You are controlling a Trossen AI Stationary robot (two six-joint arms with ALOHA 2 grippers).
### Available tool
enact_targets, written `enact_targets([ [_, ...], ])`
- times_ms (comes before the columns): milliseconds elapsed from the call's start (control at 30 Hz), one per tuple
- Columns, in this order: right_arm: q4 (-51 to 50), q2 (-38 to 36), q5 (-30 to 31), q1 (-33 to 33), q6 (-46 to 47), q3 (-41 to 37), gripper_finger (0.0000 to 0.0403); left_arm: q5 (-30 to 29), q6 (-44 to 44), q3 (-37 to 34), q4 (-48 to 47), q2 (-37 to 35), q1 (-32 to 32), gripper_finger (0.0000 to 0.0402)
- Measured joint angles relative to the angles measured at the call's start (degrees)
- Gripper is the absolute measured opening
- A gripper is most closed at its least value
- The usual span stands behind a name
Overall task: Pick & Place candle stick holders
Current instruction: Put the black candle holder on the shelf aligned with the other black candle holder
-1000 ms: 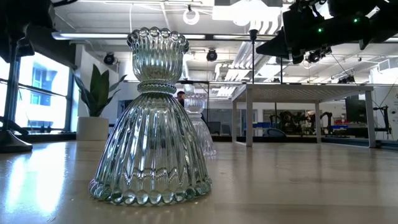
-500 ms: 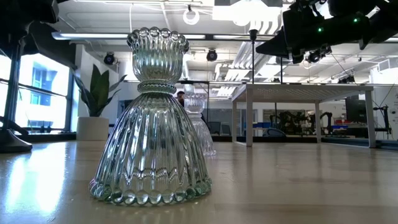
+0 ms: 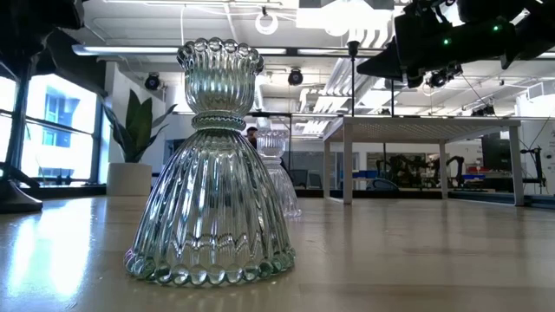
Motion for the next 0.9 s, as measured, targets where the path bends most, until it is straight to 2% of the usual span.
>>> enact_targets([
  [733,0.02,0.00,-0.85,0.00,0.00,0.02,0.0001,-5.81,3.80,0.00,2.27,1.86,0.00,0.0170],
  [900,0.02,0.00,-0.81,0.00,0.00,0.02,0.0001,-3.97,3.79,0.00,2.24,3.85,0.02,0.0170],
])
